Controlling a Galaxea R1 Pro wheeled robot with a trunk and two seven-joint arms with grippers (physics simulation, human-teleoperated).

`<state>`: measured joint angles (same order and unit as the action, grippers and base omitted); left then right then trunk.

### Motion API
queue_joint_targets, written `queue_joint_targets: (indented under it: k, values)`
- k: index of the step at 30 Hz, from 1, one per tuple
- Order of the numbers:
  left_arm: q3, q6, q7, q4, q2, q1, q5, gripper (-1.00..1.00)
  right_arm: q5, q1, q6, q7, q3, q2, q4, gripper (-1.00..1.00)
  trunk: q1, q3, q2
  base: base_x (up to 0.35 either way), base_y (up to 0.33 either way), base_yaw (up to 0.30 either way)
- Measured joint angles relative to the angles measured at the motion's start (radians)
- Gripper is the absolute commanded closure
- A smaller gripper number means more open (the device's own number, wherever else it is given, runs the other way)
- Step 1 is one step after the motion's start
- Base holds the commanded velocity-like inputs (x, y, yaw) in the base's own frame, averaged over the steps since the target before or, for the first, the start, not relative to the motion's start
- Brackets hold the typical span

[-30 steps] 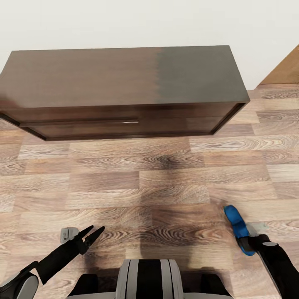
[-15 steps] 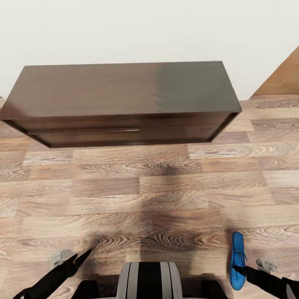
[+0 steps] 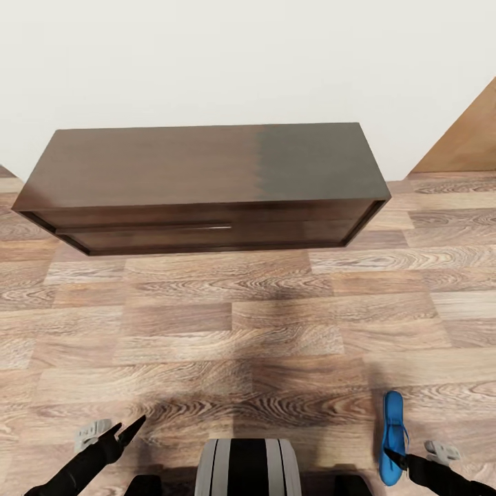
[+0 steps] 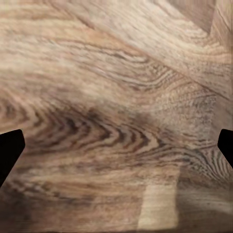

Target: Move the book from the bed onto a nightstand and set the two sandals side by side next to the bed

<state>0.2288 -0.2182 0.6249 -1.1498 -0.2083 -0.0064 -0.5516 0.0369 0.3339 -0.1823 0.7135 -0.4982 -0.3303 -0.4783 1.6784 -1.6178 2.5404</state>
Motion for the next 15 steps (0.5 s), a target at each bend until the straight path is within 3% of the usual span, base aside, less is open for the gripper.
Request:
queue_joint_targets:
  k: [5, 15]
  values:
    - [-0.001, -0.006, 0.002, -0.027, -0.028, 0.027, 0.002, -1.00, 0.002, -0.001, 0.001, 0.003, -0.010, -0.008, 0.002, 1.00, 0.000, 0.000, 0.000, 0.000, 0.000, 0.000]
    - [0.001, -0.015, 0.003, -0.066, -0.031, 0.084, 0.008, -1.00, 0.013, -0.001, 0.015, 0.006, -0.011, -0.007, 0.059, 1.00, 0.000, 0.000, 0.000, 0.000, 0.000, 0.000]
